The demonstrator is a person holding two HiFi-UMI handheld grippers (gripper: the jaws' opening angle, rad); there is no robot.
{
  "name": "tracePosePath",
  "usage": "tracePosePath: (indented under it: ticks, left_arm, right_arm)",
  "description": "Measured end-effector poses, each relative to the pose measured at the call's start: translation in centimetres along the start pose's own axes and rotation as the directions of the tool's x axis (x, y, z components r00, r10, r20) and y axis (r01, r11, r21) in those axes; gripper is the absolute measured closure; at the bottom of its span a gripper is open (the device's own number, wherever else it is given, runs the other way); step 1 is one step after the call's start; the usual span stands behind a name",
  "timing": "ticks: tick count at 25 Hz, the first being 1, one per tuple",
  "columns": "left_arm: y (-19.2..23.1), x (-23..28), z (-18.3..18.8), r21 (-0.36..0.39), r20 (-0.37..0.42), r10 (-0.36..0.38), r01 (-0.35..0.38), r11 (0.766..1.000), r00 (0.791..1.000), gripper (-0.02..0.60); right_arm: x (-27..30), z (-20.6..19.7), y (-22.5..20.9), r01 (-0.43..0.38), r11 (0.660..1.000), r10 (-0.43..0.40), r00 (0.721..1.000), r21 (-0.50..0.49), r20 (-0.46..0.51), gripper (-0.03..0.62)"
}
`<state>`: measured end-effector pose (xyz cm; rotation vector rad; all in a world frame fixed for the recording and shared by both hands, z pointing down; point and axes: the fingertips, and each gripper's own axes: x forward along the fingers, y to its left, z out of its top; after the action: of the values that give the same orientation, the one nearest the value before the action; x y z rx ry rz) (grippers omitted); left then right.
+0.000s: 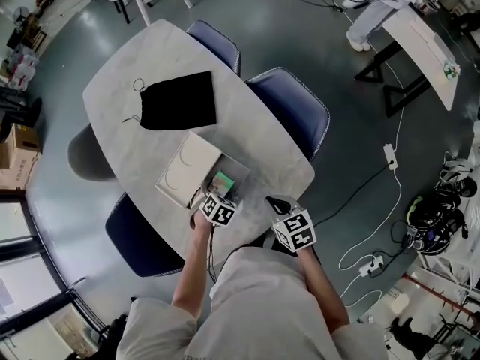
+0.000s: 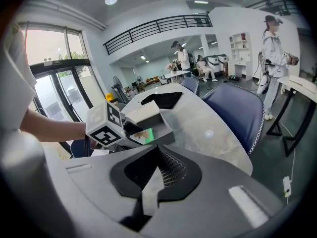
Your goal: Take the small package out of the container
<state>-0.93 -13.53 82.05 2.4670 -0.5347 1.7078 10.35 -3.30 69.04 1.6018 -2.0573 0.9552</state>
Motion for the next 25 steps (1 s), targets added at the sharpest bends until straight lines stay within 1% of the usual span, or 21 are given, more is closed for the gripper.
tracePosePath:
  ticks: [2, 4, 9, 11, 13, 15, 17, 21, 25]
  left_arm:
    - [0.1, 0.1, 0.0, 0.021, -0.018, 0.01, -0.009, 1.0, 1.0, 0.21]
    - [0.0, 0.3, 0.1, 0.022, -0.026, 0.006, -0.005, 1.0, 1.0, 0.21]
    - [-0.4, -0.1, 0.0, -0.019, -0.027, -0.07, 0.07, 0.997, 0.997, 0.21]
    - [-0.5, -0.3, 0.1, -0.03, -0.022, -0.082, 0.081, 0.996, 0.996, 0.21]
    - [-0.5, 0.1, 0.1, -0.035, -0.027, -0.064, 0.063, 0.997, 0.998, 0.21]
    - [-0.3, 0.5, 0.1, -0.043, -0.03, -0.027, 0.025, 0.999, 0.999, 0.21]
    - [-0.1, 0.7, 0.2, -0.06, -0.038, -0.005, 0.003, 0.998, 0.999, 0.21]
    - [-0.1, 0.8, 0.2, -0.079, -0.048, -0.012, 0.008, 0.997, 0.999, 0.21]
    - [-0.2, 0.8, 0.1, -0.073, -0.027, -0.02, 0.018, 0.997, 0.999, 0.209]
  right_arm:
    - [0.0, -0.4, 0.0, 0.002, 1.0, -0.002, 1.0, 0.004, -0.004, 0.594]
    - [0.0, -0.5, 0.1, -0.002, 1.0, 0.002, 1.0, 0.001, -0.007, 0.594]
    - [0.5, -0.3, 0.7, -0.021, 1.0, 0.021, 1.0, -0.003, -0.005, 0.594]
    - [0.7, 0.0, 0.8, -0.021, 1.0, 0.021, 1.0, -0.005, 0.001, 0.594]
    - [0.8, 0.2, 0.7, -0.017, 1.0, 0.017, 1.0, -0.003, 0.002, 0.594]
    - [0.9, 0.1, 0.8, -0.019, 1.0, 0.019, 1.0, 0.001, -0.002, 0.594]
    - [1.0, -0.1, 0.8, -0.02, 1.0, 0.02, 1.0, -0.004, -0.003, 0.594]
    - [1.1, -0.2, 0.6, -0.017, 1.0, 0.017, 1.0, -0.002, -0.009, 0.594]
    - [1.5, -0.4, 0.9, -0.025, 1.0, 0.025, 1.0, -0.004, -0.015, 0.594]
